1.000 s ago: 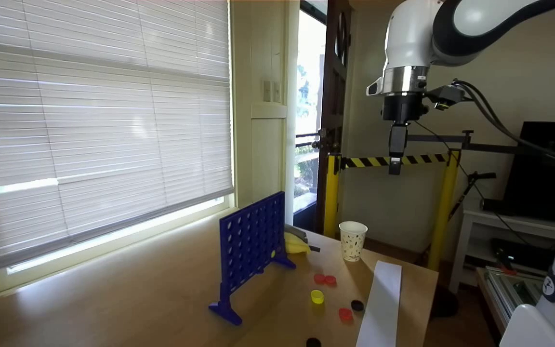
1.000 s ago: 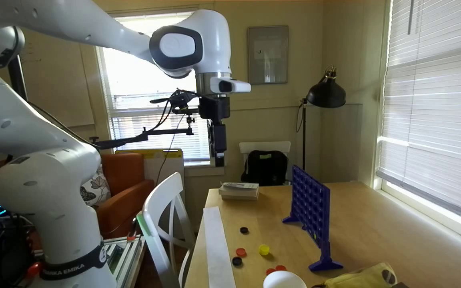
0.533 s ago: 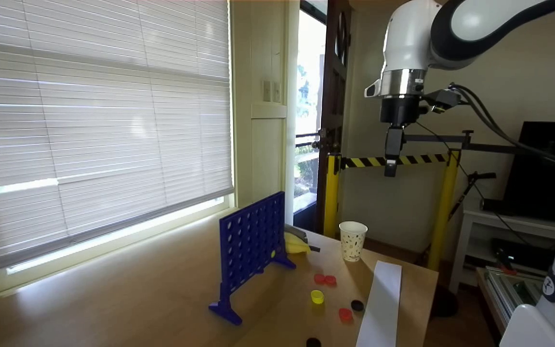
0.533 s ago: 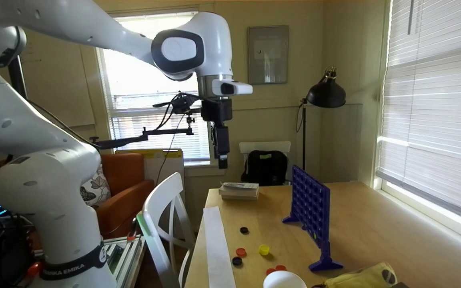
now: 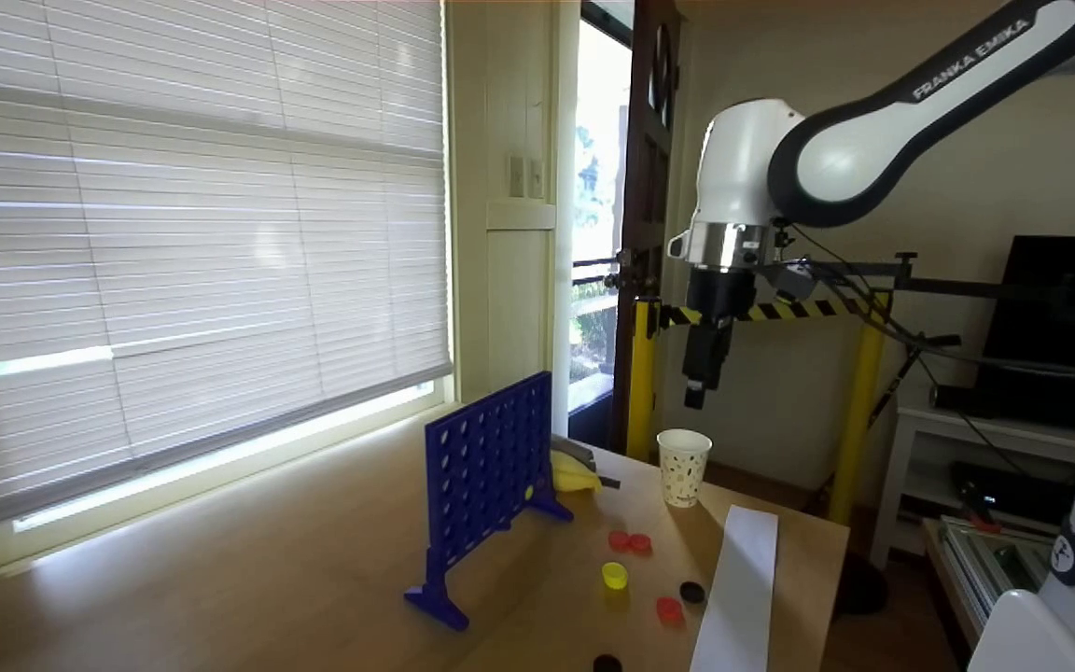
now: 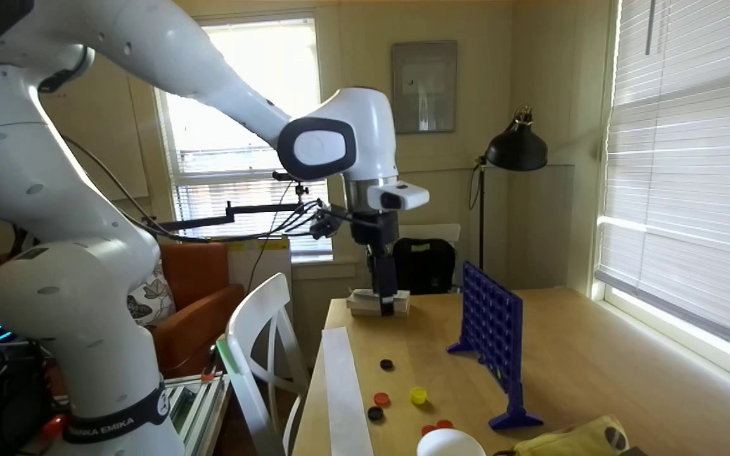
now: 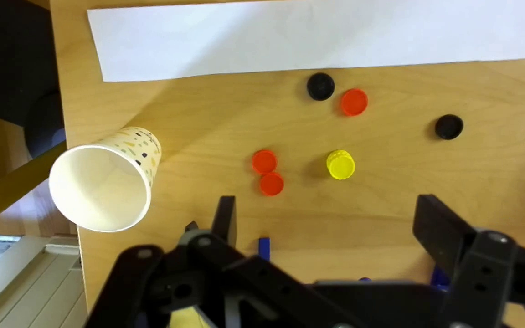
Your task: Pick up the orange object and put it in the blue object
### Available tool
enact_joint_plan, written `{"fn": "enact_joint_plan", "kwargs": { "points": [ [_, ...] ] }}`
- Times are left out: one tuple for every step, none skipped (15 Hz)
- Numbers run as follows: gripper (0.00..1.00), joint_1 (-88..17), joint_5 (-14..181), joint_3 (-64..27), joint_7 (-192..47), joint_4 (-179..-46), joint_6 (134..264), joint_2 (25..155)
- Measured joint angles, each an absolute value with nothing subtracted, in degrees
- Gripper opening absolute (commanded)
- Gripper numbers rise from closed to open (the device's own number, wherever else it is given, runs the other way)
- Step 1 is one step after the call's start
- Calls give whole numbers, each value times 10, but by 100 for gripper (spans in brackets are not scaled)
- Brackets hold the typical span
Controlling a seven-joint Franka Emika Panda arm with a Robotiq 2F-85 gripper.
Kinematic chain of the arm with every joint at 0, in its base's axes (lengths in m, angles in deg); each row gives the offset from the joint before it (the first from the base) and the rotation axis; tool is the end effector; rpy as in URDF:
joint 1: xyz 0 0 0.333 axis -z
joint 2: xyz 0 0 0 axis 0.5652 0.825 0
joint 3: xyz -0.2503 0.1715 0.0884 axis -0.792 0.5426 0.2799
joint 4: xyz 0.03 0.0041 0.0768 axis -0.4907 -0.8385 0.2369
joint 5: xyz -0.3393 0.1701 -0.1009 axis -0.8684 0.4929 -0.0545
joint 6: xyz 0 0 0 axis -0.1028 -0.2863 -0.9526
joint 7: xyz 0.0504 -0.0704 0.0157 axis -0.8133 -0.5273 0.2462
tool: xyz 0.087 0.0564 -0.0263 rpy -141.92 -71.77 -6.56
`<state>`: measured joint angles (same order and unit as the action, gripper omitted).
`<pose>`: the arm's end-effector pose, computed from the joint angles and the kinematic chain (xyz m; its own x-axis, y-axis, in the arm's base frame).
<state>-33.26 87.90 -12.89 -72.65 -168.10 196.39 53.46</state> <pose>0.4172 0.0022 0.3872 0.9926 -0.0982 0.0714 -0.0971 -0.9951 -0.0200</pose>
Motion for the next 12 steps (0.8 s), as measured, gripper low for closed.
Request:
{"fn": "enact_joint_plan", "kwargs": {
  "points": [
    [100,-330,880,-129,-748,-1680,1991,561],
    [100,-329,881,-129,-767,-1678,2012,588],
    [100,-328,883,-130,-787,-1674,2032,615],
    [100,-328,888,-130,-807,-1668,2049,640],
    [100,-328,897,-131,-824,-1660,2066,666],
    [100,-328,905,-131,-841,-1650,2079,691],
    [100,-328,907,-133,-860,-1640,2093,716],
    [100,-328,908,-135,-878,-1629,2106,740],
    [100,-327,908,-138,-895,-1616,2113,764],
    [100,-327,908,-141,-905,-1605,2116,784],
    [100,-327,908,-143,-910,-1595,2117,799],
    [100,-327,908,-143,-912,-1589,2118,807]
  ]
}}
